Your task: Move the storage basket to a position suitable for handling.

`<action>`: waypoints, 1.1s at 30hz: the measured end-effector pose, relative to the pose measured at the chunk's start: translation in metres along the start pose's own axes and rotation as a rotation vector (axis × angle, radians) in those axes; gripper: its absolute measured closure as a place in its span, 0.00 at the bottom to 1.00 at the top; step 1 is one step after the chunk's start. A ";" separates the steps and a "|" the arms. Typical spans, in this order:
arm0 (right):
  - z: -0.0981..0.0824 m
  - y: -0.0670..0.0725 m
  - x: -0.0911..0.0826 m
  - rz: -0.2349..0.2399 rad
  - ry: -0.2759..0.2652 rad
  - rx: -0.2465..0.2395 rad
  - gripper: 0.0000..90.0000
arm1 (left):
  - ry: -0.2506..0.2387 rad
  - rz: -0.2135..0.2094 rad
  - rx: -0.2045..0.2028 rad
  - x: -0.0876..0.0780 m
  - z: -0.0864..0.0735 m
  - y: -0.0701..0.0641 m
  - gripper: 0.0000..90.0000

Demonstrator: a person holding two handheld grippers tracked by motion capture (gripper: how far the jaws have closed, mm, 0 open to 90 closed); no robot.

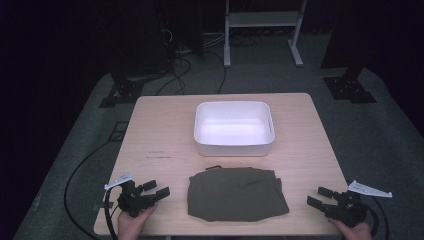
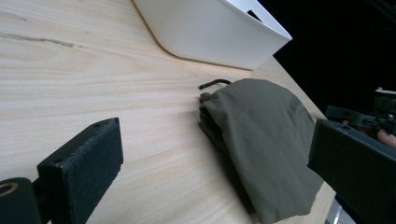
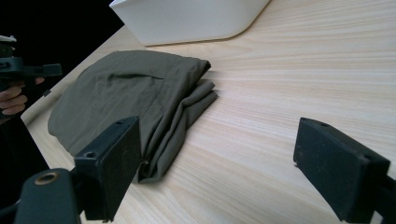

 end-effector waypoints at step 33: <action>0.002 0.039 0.050 0.011 0.143 0.011 0.16 | 0.115 -0.088 -0.045 0.051 -0.017 -0.036 0.02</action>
Point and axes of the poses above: each handheld gripper's, and its own axes: x roughly forward along the jaws, z roughly out of its top, y roughly to its left, the point moved 7 cm from there along x, roughly forward along the jaws, and after that the axes turned 11 degrees about x, right-handed, at the moved point
